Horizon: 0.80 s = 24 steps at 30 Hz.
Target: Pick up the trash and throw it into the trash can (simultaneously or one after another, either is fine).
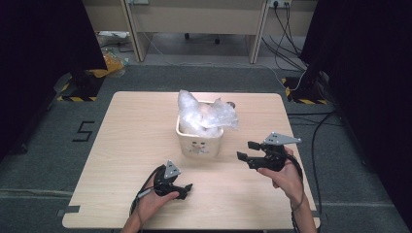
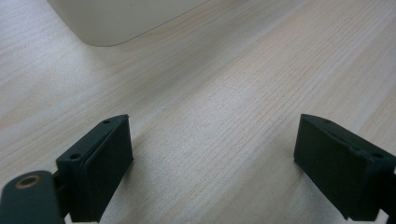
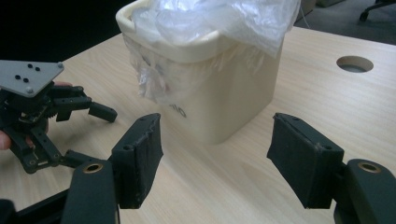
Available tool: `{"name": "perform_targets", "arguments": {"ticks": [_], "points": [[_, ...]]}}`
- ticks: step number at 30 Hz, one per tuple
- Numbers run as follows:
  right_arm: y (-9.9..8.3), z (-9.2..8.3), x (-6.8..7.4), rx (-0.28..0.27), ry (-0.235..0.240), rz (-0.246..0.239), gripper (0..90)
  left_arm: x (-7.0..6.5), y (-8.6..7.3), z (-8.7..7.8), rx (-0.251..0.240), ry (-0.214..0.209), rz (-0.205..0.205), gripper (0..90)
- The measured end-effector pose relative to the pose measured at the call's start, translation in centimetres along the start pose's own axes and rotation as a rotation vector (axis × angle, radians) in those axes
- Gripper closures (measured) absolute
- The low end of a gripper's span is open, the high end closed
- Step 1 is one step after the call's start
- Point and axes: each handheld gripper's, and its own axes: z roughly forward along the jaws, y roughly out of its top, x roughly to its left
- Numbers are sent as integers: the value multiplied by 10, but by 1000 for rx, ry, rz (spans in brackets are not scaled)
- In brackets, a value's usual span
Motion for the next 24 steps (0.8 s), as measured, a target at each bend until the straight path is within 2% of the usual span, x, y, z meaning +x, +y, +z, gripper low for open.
{"name": "perform_targets", "arguments": {"ticks": [11,17,21,24], "points": [[-18,-3,0,28,-24,29,331,0,0,0,0,-2,1,108],[-31,0,3,66,-38,21,258,0,0,0,2,-2,2,108],[-41,2,1,79,-53,36,215,0,0,0,1,-2,2,108],[-49,4,0,92,-56,39,214,0,0,0,1,-3,2,108]]}}
